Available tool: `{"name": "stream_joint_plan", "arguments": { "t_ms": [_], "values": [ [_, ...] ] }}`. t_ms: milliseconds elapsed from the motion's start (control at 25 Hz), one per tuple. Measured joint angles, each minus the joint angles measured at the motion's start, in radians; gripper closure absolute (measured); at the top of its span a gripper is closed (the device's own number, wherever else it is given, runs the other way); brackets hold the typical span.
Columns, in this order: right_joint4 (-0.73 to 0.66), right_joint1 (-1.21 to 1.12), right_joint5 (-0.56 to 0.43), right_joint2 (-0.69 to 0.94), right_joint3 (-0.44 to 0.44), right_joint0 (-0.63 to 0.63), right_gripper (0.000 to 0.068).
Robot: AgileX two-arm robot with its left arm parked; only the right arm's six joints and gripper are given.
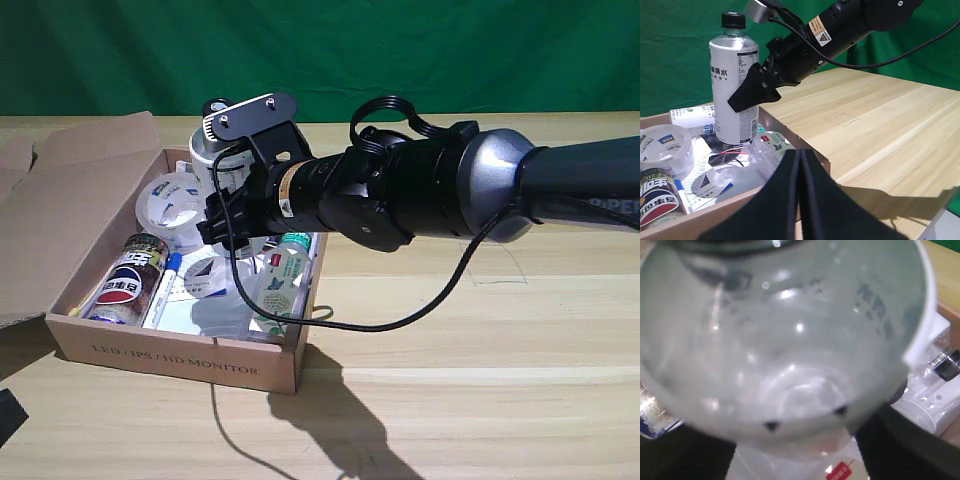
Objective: Place the white bottle into the box.
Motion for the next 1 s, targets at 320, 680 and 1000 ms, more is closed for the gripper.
{"name": "stream_joint_plan", "arguments": {
  "t_ms": [320, 680, 1000],
  "values": [
    [0.062, 0.000, 0.030, 0.000, 0.056, 0.000, 0.0081],
    [0.059, 0.000, 0.044, -0.012, 0.066, 0.001, 0.0004],
    [0.088, -0.083, 0.056, -0.031, 0.007, -0.009, 0.0332]
  ]
}}
